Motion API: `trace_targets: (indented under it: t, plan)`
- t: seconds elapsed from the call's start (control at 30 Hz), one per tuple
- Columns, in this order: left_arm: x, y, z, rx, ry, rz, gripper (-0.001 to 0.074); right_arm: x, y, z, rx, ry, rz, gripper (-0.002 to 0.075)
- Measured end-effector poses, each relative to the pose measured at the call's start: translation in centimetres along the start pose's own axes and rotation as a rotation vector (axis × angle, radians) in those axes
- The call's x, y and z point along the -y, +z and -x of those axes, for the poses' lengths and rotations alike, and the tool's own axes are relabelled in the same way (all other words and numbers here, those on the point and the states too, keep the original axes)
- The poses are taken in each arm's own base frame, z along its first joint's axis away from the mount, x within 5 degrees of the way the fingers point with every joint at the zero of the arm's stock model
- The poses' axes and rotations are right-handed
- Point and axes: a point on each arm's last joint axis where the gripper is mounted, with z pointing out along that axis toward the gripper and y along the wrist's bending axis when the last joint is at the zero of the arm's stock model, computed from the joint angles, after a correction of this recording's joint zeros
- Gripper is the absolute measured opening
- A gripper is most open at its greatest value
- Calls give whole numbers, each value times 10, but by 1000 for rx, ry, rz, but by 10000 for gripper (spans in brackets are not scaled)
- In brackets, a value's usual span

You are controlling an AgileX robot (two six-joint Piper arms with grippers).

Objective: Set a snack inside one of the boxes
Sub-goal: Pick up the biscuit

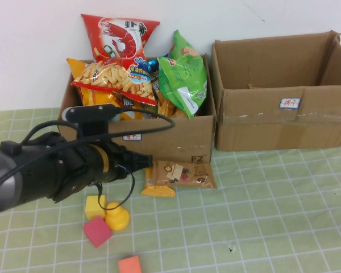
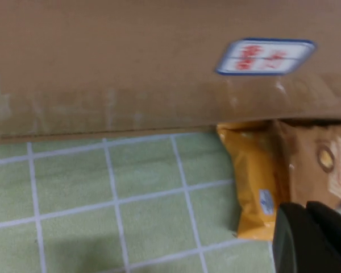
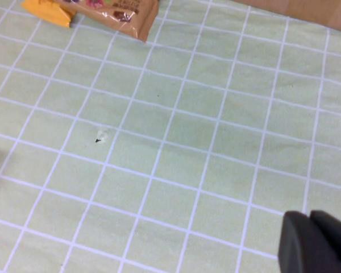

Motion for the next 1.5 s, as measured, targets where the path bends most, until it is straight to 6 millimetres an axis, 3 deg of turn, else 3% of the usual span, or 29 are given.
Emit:
trace_targets:
  t: [0.1, 0.2, 0.3, 0.43, 0.53, 0.63, 0.87, 1.13, 1.2, 1.33, 1.5]
  plan:
    - [-4, 5, 1, 5, -29, -8, 6, 0, 0, 0, 2, 0, -1, 5]
    - [-3, 6, 2, 21, -33, -30, 72, 0, 0, 0, 3, 0, -1, 5]
    - [1, 6, 5, 48, -33, -68, 226, 0, 0, 0, 3, 0, -1, 4]
    - [3, 13, 6, 60, -32, -92, 490, 0, 0, 0, 5, 0, -2, 4]
    - [3, 22, 5, 52, -18, -91, 563, 0, 0, 1, 6, 0, -2, 3]
    - [2, 30, 2, 34, 14, -82, 557, 0, 0, 1, 6, 0, -2, 3]
    - [3, 45, -7, 15, 45, -105, 462, 0, 0, 1, 6, 0, -2, 2]
    - [4, 57, -14, -24, 44, -117, 446, 0, 0, 1, 6, 0, -2, 1]
    - [9, 57, -15, -33, 26, -167, 433, 0, 0, 1, 6, 0, -2, 1]
    - [33, 49, -18, -178, 83, -442, 340, 0, 0, 1, 6, 0, -2, 1]
    - [42, 42, -24, -284, 139, -545, 273, 0, 0, 1, 6, 0, -2, 1]
